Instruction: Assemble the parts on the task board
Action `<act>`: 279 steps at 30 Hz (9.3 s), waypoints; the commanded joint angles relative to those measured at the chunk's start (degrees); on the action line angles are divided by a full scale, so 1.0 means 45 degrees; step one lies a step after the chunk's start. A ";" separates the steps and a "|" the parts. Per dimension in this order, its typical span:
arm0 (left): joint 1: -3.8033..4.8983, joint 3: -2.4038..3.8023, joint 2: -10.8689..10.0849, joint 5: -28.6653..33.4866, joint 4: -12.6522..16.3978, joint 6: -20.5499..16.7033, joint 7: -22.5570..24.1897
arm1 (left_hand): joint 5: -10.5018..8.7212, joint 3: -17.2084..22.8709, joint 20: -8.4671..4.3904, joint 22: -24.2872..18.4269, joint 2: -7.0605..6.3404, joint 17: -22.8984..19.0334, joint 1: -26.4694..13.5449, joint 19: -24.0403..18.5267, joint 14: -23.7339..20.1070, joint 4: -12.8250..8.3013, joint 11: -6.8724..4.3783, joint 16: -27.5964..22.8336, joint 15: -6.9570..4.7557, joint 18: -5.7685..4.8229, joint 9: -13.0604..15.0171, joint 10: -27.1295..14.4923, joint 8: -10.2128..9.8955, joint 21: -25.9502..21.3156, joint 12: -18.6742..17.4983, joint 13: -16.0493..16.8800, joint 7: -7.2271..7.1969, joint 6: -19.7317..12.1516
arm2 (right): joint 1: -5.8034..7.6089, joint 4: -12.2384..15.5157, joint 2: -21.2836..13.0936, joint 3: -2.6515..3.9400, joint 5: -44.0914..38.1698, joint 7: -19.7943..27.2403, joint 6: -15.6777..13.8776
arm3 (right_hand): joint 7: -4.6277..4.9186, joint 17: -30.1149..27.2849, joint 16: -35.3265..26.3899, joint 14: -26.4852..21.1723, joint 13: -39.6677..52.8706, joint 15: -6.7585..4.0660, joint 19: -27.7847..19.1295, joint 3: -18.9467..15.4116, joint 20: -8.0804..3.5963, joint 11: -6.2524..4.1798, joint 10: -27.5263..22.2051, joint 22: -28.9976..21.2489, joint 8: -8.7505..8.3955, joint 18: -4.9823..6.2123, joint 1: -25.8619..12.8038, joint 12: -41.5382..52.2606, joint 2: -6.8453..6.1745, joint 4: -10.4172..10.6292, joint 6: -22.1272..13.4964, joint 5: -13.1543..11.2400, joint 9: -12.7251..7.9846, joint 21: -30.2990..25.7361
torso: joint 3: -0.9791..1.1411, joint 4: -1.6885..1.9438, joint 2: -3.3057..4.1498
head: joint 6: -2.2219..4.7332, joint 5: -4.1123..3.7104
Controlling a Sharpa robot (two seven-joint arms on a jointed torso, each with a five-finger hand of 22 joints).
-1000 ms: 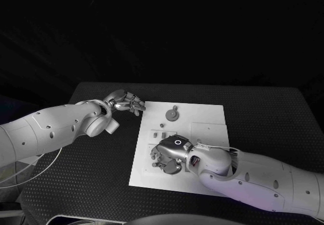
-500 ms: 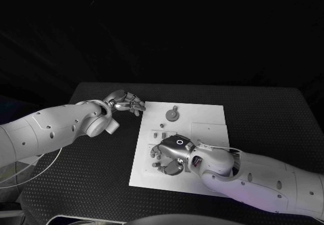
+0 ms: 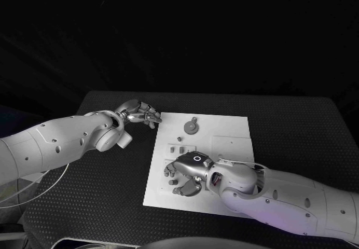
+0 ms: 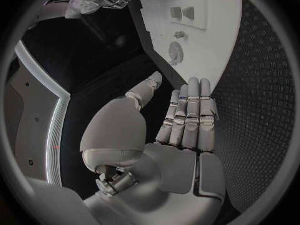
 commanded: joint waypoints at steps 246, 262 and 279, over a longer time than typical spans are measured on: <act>-0.0004 -0.0081 0.0002 0.0041 -0.0047 0.0284 -0.0144 | -0.0043 -0.0105 -0.0005 -0.0088 0.0079 0.0382 -0.0323 -0.0122 0.0102 0.0322 0.0016 -0.0364 0.0016 -0.0023 -0.0040 -0.0031 -0.0035 0.0053 0.0065 -0.0116 0.0027 -0.0037 | 0.2039 0.1137 -0.4017 -0.0355 1.1119 -0.5239 0.3207 | -0.1154 0.2231 0.1751 0.1672 0.9850 -0.2210 0.1343 -0.0604 -0.0909 -0.2351 0.2077 0.0233 -0.0306 0.0673 -0.3940 1.1740 0.3093 -0.0121 0.3350 -0.0048 0.3352 0.0669 | 0.0033 -0.0077 -0.0068 | -0.0332 -0.0950; -0.0003 -0.0081 -0.0037 0.0038 -0.0048 0.0314 -0.0171 | -0.0043 -0.0109 -0.0002 -0.0091 0.0074 0.0398 -0.0332 -0.0125 0.0103 0.0334 0.0019 -0.0381 0.0018 -0.0025 -0.0042 -0.0036 -0.0035 0.0052 0.0062 -0.0122 0.0023 -0.0039 | 0.2033 0.0814 -0.3563 -0.0504 1.0973 -0.5472 0.3639 | -0.1155 0.2247 0.1742 0.1671 0.9836 -0.2215 0.1341 -0.0642 -0.0906 -0.2354 0.2066 0.0233 -0.0337 0.0673 -0.4093 1.1746 0.3091 -0.0077 0.3359 -0.0046 0.3326 0.0669 | 0.0034 -0.0064 -0.0072 | -0.0398 -0.0909; -0.0003 -0.0081 -0.0014 0.0038 -0.0066 0.0343 -0.0169 | -0.0043 -0.0109 -0.0001 -0.0094 0.0073 0.0412 -0.0337 -0.0131 0.0101 0.0344 0.0020 -0.0398 0.0021 -0.0026 -0.0043 -0.0038 -0.0033 0.0050 0.0062 -0.0127 0.0023 -0.0037 | 0.2021 0.0841 -0.3509 -0.0522 1.0924 -0.5547 0.3668 | -0.1149 0.2260 0.1719 0.1655 0.9816 -0.2212 0.1323 -0.0649 -0.0899 -0.2348 0.2036 0.0227 -0.0374 0.0673 -0.4261 1.1741 0.3088 -0.0004 0.3355 -0.0045 0.3299 0.0653 | 0.0042 -0.0065 -0.0071 | -0.0419 -0.0867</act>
